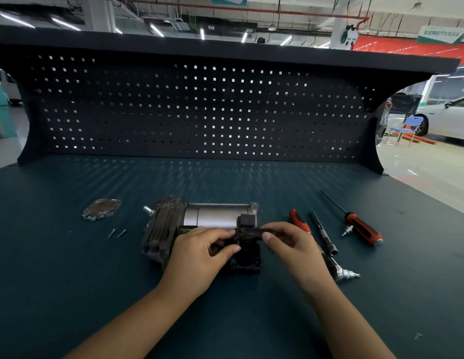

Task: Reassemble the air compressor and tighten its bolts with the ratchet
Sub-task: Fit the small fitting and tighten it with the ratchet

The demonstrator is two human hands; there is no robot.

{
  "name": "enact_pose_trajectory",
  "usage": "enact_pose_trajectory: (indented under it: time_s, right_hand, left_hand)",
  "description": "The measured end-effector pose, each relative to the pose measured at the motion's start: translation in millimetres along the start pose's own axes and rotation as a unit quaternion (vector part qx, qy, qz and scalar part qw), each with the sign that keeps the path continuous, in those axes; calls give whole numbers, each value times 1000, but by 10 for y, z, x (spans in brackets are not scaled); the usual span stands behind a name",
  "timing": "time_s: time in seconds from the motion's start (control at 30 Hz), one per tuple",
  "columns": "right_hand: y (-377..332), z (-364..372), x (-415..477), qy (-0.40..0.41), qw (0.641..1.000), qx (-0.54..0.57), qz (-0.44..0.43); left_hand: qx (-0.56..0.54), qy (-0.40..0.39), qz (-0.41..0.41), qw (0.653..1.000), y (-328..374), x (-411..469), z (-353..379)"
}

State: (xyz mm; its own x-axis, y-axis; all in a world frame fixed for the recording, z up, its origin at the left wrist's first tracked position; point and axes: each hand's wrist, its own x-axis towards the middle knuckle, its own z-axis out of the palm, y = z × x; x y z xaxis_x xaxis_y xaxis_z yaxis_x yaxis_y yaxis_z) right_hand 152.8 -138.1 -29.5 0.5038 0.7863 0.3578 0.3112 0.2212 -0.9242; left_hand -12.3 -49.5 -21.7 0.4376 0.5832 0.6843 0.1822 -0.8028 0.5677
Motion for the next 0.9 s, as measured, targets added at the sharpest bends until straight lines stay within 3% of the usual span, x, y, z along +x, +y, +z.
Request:
enact_pose_trajectory:
  time_s: [0.2, 0.43, 0.67, 0.9]
  right_hand:
    - [60, 74, -11, -47, 998, 46, 7]
    - [69, 68, 8, -52, 996, 69, 22]
    - [51, 113, -60, -41, 996, 74, 9]
    - [22, 202, -159, -29, 999, 38, -15]
  left_hand:
    - [41, 12, 38, 998, 12, -7, 31]
    - [3, 31, 9, 999, 41, -24, 72]
    - [74, 9, 19, 997, 75, -67, 53]
    - [-9, 17, -85, 996, 145, -71, 65]
